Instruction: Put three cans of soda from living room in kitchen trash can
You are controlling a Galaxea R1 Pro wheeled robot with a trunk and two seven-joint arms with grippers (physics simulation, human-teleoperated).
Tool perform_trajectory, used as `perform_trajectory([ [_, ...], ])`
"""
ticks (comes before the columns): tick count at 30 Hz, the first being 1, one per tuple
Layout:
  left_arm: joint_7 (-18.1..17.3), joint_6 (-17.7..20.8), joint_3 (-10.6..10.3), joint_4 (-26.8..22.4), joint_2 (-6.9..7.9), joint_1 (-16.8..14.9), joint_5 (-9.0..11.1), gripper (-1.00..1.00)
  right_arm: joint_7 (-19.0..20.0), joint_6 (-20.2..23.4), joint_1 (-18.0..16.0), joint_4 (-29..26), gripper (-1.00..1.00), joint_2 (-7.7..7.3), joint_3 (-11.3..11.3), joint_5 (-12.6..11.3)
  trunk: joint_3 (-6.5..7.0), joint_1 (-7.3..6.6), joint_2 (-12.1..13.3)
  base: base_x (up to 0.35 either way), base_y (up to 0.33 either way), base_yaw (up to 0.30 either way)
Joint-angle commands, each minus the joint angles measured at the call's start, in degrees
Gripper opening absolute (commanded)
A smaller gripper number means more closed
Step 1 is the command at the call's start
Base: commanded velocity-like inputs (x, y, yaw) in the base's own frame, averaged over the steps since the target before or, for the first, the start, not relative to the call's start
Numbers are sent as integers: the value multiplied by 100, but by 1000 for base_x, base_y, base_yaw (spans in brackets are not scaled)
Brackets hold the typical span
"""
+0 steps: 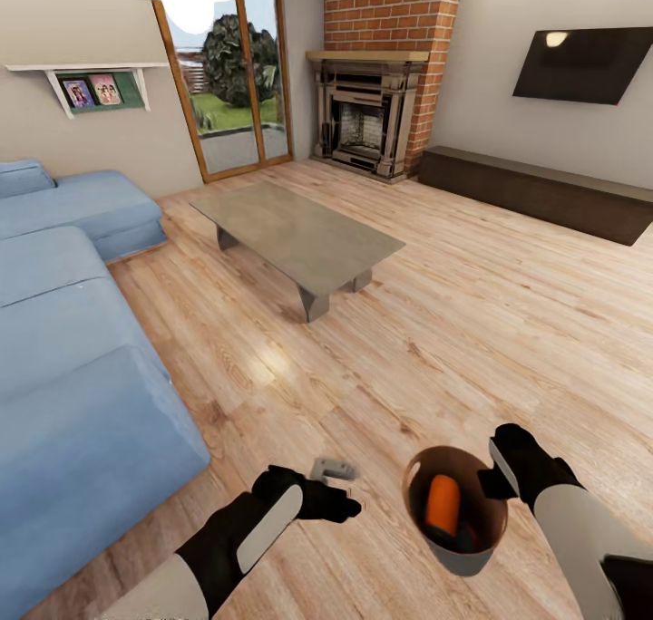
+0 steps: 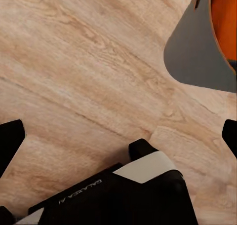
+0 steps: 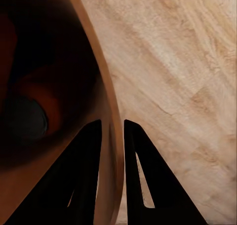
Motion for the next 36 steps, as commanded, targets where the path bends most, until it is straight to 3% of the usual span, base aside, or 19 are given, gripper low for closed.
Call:
perform_trajectory([
  [1,0,-28,0,82,1,-6,2,100,17,-2,-27,53,-100,0,-6,-37,1,0,0,0,0,0],
  [10,-42,-255,4,1343,3,-396,8,100,-34,-140,-143,372,-100,7,-1,-14,1,0,0,0,0,0],
  [16,-52,-353,9,2168,11,-890,47,100,-58,-331,-149,390,-100,22,4,-2,1,0,0,0,0,0],
  [20,-59,-366,12,2450,12,-1069,57,100,-63,-469,-148,388,-100,26,5,6,1,0,0,0,0,0],
  [30,-58,-440,53,2943,11,-1146,89,100,-284,-834,-148,389,-100,52,5,4,1,0,0,0,0,0],
  [32,-55,-432,166,2993,13,-1224,99,100,-306,-843,-144,388,-100,51,5,2,1,0,0,0,0,0],
  [35,-55,-336,585,3103,29,-1393,174,100,-319,-849,-146,386,-100,59,8,0,1,0,0,0,0,0],
  [36,-40,-206,824,3161,44,-1462,194,100,-323,-851,-144,384,-100,62,10,0,1,0,0,0,0,0],
])
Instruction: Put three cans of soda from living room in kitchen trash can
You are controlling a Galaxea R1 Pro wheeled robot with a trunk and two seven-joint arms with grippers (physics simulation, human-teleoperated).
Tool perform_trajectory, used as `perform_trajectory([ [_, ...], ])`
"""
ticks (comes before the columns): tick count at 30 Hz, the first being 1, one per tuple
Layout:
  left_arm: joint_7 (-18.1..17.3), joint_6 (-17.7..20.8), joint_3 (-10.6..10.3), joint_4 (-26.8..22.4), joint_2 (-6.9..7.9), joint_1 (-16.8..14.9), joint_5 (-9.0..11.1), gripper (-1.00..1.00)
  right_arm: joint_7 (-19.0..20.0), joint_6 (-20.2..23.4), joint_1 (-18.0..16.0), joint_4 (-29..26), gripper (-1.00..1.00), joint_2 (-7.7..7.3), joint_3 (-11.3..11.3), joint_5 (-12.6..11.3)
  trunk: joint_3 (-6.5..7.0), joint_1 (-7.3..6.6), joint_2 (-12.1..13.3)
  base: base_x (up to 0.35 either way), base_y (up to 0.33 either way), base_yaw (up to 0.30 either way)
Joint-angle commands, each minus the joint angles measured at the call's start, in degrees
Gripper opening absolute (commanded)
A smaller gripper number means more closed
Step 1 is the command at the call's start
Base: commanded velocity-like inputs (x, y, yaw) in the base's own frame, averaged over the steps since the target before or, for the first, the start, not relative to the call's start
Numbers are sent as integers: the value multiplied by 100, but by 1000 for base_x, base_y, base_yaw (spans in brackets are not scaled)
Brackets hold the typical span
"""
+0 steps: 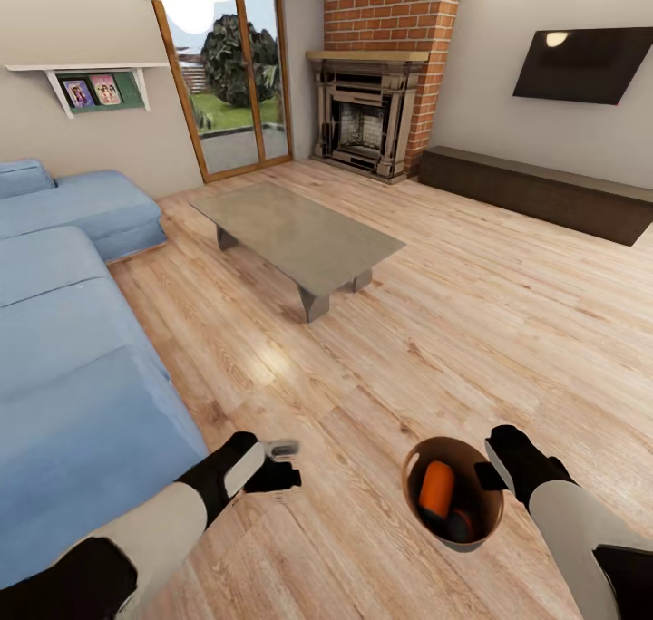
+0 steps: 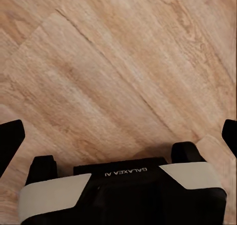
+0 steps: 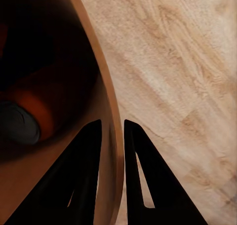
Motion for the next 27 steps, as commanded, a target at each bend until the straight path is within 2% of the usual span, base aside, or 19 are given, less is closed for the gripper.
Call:
perform_trajectory([
  [1,-2,89,102,24,8,-28,13,100,14,-1,-1,-1,-100,3,-3,-9,0,0,0,0,0,0],
  [4,6,350,337,80,20,-88,25,100,12,-2,0,-12,-100,10,1,-13,0,0,0,0,0,0],
  [9,61,499,459,111,26,-115,29,100,21,-3,1,-34,-100,13,1,-27,0,0,0,0,0,0],
  [17,116,568,494,113,20,-123,25,100,96,-3,9,-43,-100,3,-2,-35,0,0,0,0,0,0],
  [22,541,571,482,93,21,-119,17,100,136,39,10,-13,-100,-28,-13,-47,0,0,0,0,0,0],
  [24,680,571,479,78,21,-117,15,100,252,52,11,-5,-100,-35,-15,-49,0,0,0,0,0,0],
  [27,789,570,474,66,21,-116,13,100,824,87,11,3,-100,-61,-11,-33,0,0,0,0,0,0],
])
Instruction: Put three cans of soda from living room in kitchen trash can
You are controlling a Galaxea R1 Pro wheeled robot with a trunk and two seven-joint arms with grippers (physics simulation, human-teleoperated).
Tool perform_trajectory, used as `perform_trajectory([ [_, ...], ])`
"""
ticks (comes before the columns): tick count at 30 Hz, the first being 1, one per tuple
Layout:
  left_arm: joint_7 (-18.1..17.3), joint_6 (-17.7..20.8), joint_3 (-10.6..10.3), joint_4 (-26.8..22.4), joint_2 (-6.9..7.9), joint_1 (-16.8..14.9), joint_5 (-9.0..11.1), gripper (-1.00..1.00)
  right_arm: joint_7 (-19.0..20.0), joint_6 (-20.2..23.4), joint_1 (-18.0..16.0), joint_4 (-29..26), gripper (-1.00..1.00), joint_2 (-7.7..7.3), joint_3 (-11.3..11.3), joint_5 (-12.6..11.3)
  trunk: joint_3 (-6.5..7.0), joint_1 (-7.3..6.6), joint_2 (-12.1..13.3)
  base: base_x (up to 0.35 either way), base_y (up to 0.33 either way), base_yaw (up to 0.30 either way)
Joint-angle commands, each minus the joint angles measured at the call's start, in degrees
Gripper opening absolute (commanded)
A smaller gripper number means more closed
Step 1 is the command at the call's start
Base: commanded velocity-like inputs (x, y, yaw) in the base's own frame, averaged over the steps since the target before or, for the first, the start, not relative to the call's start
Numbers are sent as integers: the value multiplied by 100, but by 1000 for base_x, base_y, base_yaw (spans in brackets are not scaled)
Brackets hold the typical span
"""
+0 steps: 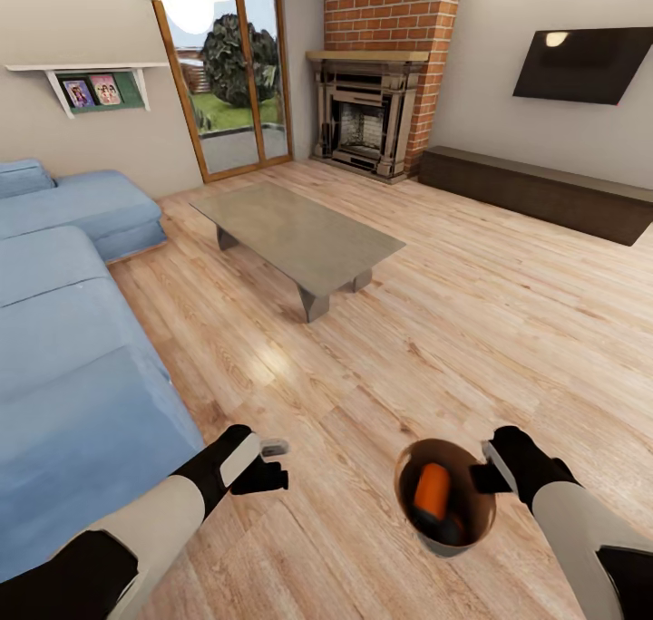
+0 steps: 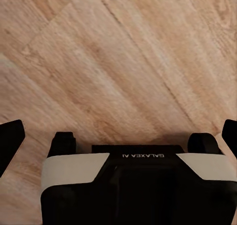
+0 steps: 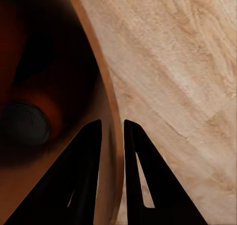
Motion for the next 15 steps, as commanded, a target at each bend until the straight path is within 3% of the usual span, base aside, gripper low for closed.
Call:
perform_trajectory([
  [1,11,-1,-1,-1,0,0,0,100,145,10,-4,-5,-100,-5,-24,-106,1,0,0,0,0,0],
  [6,56,-13,-2,-7,-3,1,0,100,528,38,-4,10,-100,-70,-22,-85,1,0,0,0,0,0],
  [15,76,-36,4,-13,-17,1,0,100,604,85,-11,193,-100,-106,-18,-79,1,0,0,0,0,0],
])
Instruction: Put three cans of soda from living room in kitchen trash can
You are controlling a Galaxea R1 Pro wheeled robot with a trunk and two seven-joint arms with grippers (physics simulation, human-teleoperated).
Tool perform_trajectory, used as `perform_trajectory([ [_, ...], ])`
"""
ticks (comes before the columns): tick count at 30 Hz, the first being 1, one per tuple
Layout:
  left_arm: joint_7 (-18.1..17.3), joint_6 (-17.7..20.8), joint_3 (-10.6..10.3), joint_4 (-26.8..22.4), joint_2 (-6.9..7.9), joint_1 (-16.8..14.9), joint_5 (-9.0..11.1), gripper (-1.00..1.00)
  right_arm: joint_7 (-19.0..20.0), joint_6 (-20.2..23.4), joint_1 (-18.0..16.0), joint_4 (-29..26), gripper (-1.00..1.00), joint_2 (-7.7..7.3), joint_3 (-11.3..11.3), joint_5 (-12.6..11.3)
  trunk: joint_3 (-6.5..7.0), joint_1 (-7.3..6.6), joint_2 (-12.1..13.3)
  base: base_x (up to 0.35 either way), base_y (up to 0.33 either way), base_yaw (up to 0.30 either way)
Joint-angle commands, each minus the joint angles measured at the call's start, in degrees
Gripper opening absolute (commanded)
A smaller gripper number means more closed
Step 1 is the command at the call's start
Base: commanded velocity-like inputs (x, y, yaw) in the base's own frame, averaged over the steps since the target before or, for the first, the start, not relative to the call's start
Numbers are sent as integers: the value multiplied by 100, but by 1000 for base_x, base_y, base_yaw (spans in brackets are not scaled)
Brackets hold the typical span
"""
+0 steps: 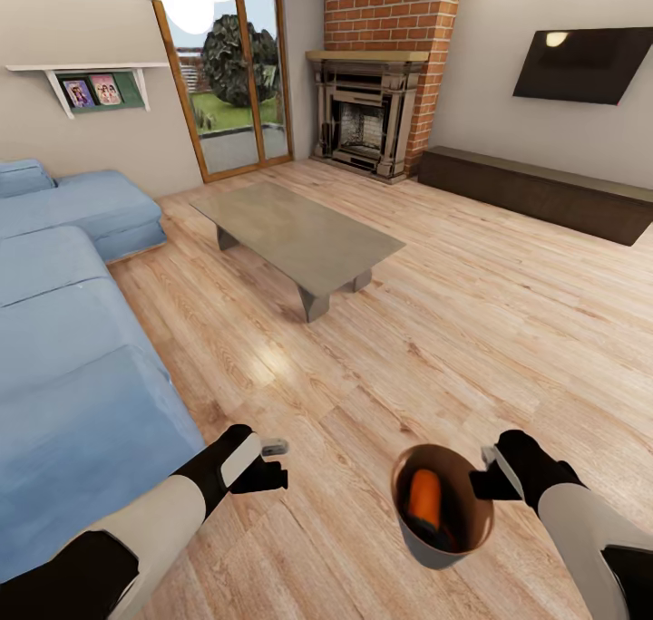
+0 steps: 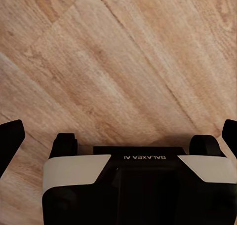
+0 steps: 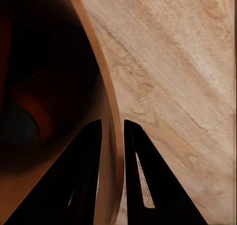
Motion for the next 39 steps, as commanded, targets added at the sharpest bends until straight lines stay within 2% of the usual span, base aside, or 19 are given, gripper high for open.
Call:
perform_trajectory([
  [1,0,-2,0,0,0,0,0,100,20,6,-2,7,-100,0,-7,-53,0,0,0,0,0,0],
  [6,-5,-13,1,-9,-11,0,0,100,-90,9,3,27,-100,-13,7,-51,0,0,0,0,0,0],
  [13,-12,-17,1,-18,-19,0,0,100,-300,-11,7,179,-100,-117,15,-52,0,0,0,0,0,0],
  [16,-14,-17,1,-18,-22,0,0,100,-309,-44,16,323,-100,-129,15,-56,0,0,0,0,0,0],
  [19,-16,-22,1,-18,-26,0,0,100,-316,-293,37,587,-100,-147,15,-65,0,0,0,0,0,0],
  [24,-16,-25,1,-18,-27,0,-2,100,-319,-530,49,717,-100,-184,12,-61,0,0,0,0,0,0],
  [39,-16,-28,1,-26,-35,0,-4,100,-314,-669,87,753,-100,-349,18,-66,0,0,0,0,0,0],
])
